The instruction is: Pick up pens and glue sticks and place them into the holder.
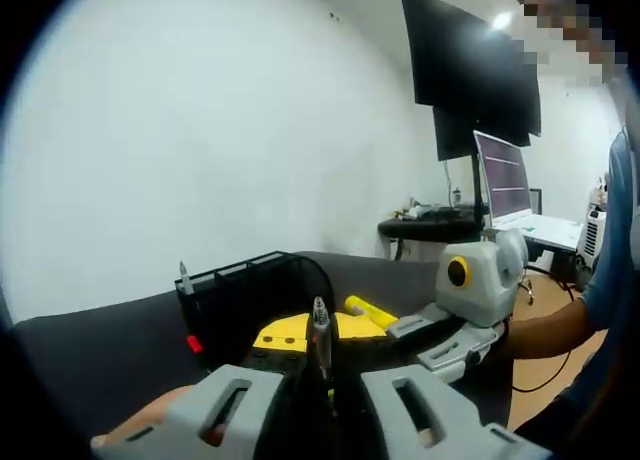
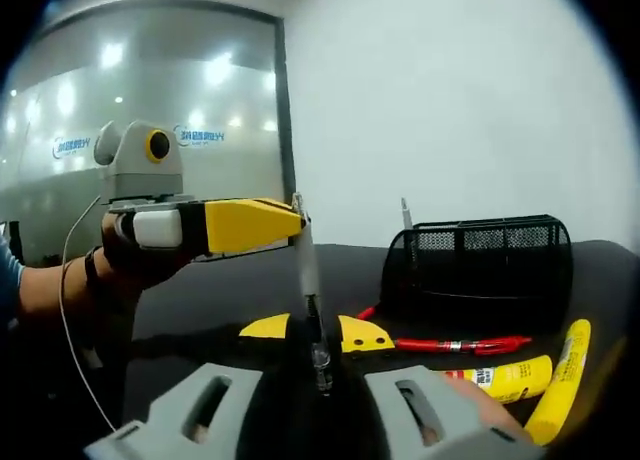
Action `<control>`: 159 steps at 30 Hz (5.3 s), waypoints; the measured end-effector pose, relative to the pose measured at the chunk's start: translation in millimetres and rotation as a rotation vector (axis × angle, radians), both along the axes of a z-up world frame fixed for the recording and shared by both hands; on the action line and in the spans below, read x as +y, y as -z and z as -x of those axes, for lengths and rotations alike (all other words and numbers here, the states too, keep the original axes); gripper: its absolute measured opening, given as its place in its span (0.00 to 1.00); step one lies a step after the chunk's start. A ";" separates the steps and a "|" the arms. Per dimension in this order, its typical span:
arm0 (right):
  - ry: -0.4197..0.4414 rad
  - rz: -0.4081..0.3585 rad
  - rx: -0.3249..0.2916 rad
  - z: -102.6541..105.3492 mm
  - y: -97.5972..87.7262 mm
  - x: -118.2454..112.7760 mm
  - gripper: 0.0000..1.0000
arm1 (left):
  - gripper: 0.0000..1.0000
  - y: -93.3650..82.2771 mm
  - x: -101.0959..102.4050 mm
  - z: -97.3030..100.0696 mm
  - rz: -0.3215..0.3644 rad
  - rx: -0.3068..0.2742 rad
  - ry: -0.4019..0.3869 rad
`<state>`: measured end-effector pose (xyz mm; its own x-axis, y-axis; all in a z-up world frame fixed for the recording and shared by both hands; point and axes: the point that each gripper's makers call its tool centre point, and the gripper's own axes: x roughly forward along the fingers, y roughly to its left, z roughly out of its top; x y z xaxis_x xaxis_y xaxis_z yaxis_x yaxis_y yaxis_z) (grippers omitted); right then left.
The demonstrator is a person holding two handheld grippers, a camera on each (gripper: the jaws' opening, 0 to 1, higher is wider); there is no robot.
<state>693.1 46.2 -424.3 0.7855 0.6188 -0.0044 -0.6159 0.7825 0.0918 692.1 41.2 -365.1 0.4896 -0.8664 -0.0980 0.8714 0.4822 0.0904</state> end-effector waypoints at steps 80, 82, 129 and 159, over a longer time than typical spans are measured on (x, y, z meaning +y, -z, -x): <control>-0.109 -0.031 -0.092 14.8 -68.6 14.7 0.11 | 0.10 26.7 9.1 7.0 0.011 0.019 -0.023; -0.106 -0.037 -0.087 13.9 -68.6 15.1 0.08 | 0.10 25.0 9.5 7.7 0.017 0.016 -0.023; 0.039 0.032 -0.070 -44.3 -118.4 -38.3 0.04 | 0.47 80.2 44.2 -5.7 0.114 0.132 -0.085; 0.100 0.083 -0.095 -162.0 -168.8 -33.4 0.04 | 0.47 71.2 50.8 -6.9 0.190 0.147 -0.081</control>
<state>855.2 12.8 -255.5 0.8425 0.5381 0.0249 -0.5373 0.8428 -0.0309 698.9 91.9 -436.3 0.5507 -0.8346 -0.0130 0.8262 0.5473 -0.1336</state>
